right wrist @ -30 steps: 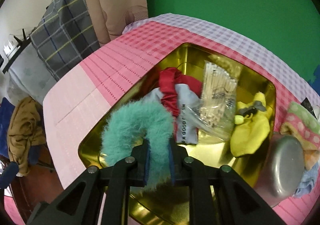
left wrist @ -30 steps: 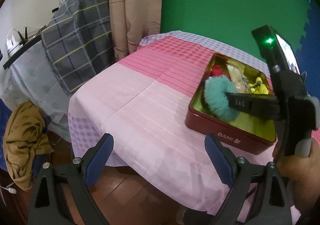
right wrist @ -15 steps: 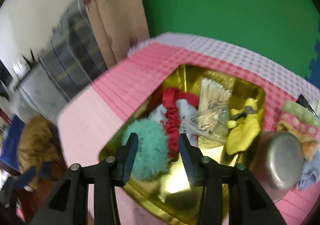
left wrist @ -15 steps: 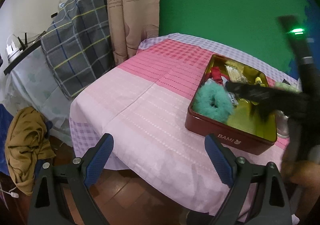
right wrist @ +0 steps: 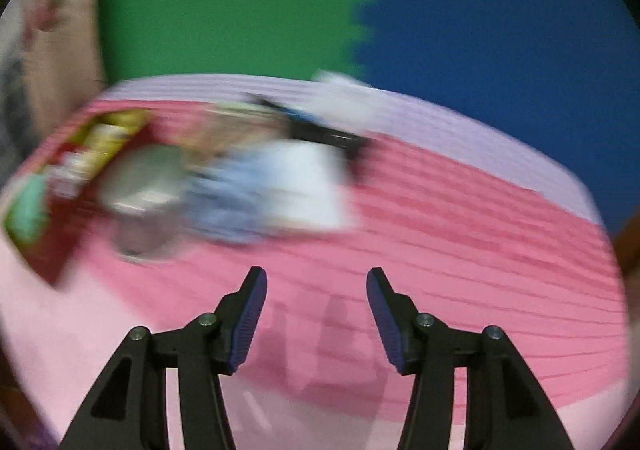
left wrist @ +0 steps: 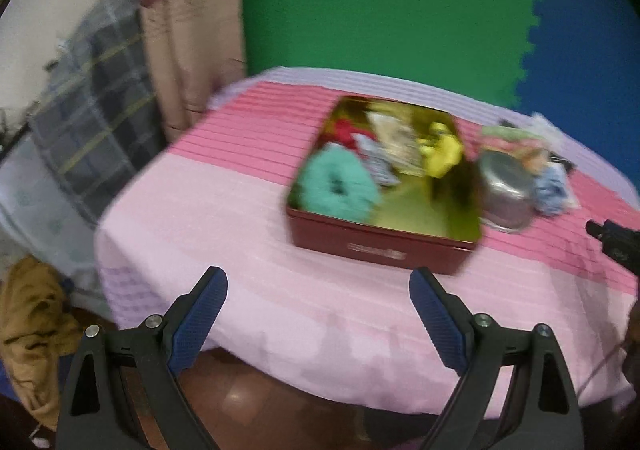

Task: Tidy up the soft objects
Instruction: 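Grasp the green-and-pink towel with the left tool and lift it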

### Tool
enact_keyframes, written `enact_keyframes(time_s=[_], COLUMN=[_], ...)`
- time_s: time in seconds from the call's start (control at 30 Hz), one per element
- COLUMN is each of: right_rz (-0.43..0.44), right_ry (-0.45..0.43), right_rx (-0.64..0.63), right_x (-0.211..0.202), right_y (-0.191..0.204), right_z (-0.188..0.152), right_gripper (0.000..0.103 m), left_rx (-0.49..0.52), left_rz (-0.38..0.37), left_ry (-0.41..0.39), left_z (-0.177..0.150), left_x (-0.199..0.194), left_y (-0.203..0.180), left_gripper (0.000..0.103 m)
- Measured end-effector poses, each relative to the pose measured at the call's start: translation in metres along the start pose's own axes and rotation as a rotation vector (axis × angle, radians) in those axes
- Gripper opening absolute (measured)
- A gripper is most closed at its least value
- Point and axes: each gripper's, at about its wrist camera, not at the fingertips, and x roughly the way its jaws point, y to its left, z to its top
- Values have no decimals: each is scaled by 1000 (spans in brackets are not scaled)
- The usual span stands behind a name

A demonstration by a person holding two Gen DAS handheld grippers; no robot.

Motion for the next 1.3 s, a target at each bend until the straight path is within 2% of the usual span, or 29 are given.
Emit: enact_keyframes(time_s=[0.07, 0.13, 0.17, 0.2, 0.23, 0.27, 0.4, 0.47, 0.57, 0.7, 0.8, 0.87, 1.03, 1.1, 1.13, 1.17, 1.2, 1.23, 1.3], right_rz=[-121, -180, -174, -128, -116, -116, -77, -63, -34, 5, 26, 38, 60, 66, 68, 69, 70, 70, 69], right_ry=[29, 54, 61, 35, 36, 36, 45, 45, 45, 31, 27, 27, 24, 23, 22, 23, 24, 25, 27], right_rx=[-26, -26, -5, 37, 84, 116, 139, 137, 147, 173, 182, 182, 187, 187, 187, 188, 189, 190, 190], right_x=[13, 24, 28, 25, 24, 24, 29, 29, 30, 25, 23, 22, 21, 21, 21, 21, 21, 21, 22], right_y=[-33, -62, -74, -84, -93, -100, -106, -104, -104, -106, -107, -106, -107, -106, -106, -106, -107, -107, -107], right_z=[-10, -22, -29, -33, -34, -34, -34, -34, -35, -38, -39, -39, -40, -39, -39, -39, -39, -39, -39], right_gripper=[54, 54, 54, 56, 64, 66, 66, 66, 67, 67, 67, 67, 67, 67, 67, 67, 67, 67, 67], left_rx=[-5, -6, -10, -13, -8, -2, 65, 158, 274, 366, 428, 467, 526, 527, 523, 516, 497, 471, 445], left_rz=[-83, -169, -210, -268, -302, -332, -440, -468, -488, -501, -466, -417, -322, -304, -300, -309, -348, -390, -428], left_ry=[27, 63, 78, 93, 100, 109, 112, 88, 87, 119, 125, 124, 127, 126, 122, 121, 132, 157, 214], left_z=[1, 3, 5, 12, 18, 25, 64, 84, 102, 119, 124, 124, 122, 126, 129, 131, 134, 136, 137], left_x=[-1, -2, -3, -3, -3, -2, 3, 8, 25, 57, 80, 95, 126, 137, 143, 147, 151, 156, 166], left_y=[-6, -15, -18, -25, -32, -39, -87, -125, -176, -236, -268, -285, -299, -295, -292, -291, -288, -285, -283], left_gripper=[90, 90, 90, 90, 90, 90, 95, 98, 98, 98, 98, 98, 97, 91, 79, 62, 53, 38, 21])
